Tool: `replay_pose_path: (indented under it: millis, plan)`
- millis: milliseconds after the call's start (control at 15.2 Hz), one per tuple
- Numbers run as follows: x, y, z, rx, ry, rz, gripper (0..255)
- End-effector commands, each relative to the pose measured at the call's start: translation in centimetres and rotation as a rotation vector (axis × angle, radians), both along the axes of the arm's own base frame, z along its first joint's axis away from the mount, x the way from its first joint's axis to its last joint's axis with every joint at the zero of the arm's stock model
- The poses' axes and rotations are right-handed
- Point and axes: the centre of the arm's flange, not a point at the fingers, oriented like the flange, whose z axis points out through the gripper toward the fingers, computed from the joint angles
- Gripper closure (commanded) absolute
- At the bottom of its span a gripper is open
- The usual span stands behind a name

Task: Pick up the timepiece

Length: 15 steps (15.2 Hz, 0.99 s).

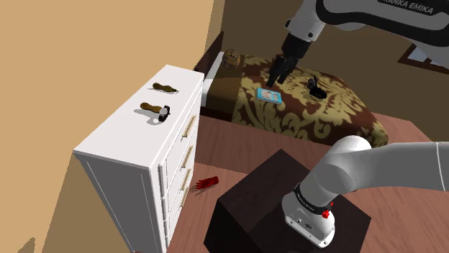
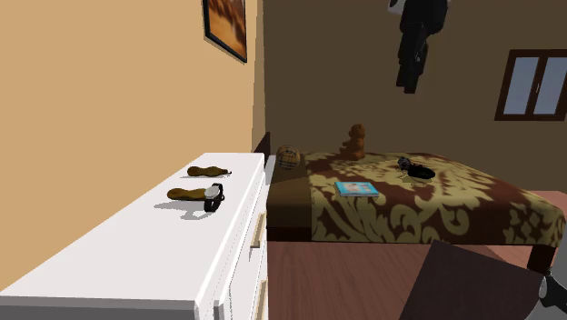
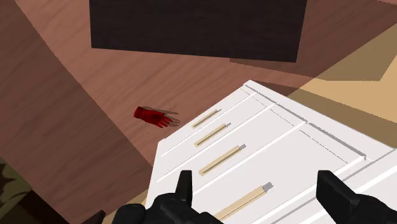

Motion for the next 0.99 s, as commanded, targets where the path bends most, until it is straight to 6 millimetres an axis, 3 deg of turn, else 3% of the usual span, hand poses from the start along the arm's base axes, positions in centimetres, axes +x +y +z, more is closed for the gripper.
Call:
replay_pose_path:
  millis: [0, 924]
  plan:
    - [0.0, 0.0, 0.0, 0.0, 0.0, 0.0, 0]
    - [9.2, 12.4, -8.8, 0.008, -0.088, -0.132, 0]
